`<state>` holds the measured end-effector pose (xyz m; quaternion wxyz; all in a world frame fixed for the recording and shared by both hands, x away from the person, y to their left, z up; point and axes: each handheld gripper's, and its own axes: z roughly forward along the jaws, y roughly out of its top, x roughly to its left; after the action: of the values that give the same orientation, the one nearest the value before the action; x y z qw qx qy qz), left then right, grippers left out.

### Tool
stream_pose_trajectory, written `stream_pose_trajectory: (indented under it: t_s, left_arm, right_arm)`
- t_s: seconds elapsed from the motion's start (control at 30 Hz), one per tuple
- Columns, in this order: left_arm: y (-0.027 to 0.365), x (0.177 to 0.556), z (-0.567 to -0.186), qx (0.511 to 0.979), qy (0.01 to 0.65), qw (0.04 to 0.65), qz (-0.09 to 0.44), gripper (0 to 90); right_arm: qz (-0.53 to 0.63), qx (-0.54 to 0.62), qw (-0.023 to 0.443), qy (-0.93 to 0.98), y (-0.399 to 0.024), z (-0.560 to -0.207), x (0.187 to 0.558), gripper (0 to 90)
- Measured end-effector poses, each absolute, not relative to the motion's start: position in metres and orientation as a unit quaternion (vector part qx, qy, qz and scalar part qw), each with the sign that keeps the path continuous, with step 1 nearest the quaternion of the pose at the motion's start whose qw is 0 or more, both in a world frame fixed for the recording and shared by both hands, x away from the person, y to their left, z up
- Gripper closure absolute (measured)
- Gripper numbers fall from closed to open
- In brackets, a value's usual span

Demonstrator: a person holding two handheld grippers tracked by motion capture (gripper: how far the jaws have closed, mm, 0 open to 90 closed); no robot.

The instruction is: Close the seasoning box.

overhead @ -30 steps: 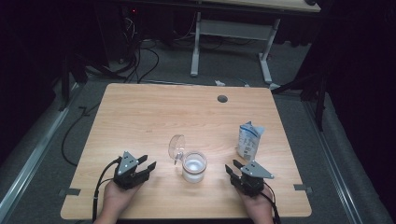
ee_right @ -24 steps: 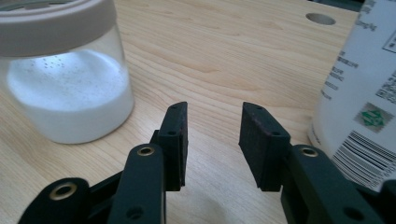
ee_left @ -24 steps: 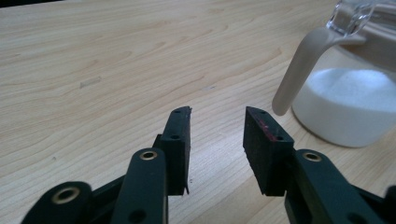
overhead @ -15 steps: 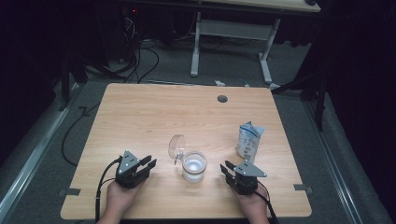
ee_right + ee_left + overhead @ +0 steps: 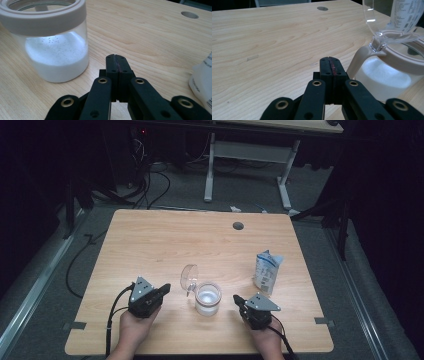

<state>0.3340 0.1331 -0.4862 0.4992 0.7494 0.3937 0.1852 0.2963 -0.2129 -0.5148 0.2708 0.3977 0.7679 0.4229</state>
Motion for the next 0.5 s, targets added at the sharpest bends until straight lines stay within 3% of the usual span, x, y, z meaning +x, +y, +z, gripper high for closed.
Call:
stream_pose_trajectory:
  t_s: [0.5]
  left_arm:
    - [0.110,0.342,-0.470,0.748,0.384,0.510,0.181,90.0]
  right_arm:
    - [0.426,0.372,0.261,0.782,-0.197,-0.514,0.295,90.0]
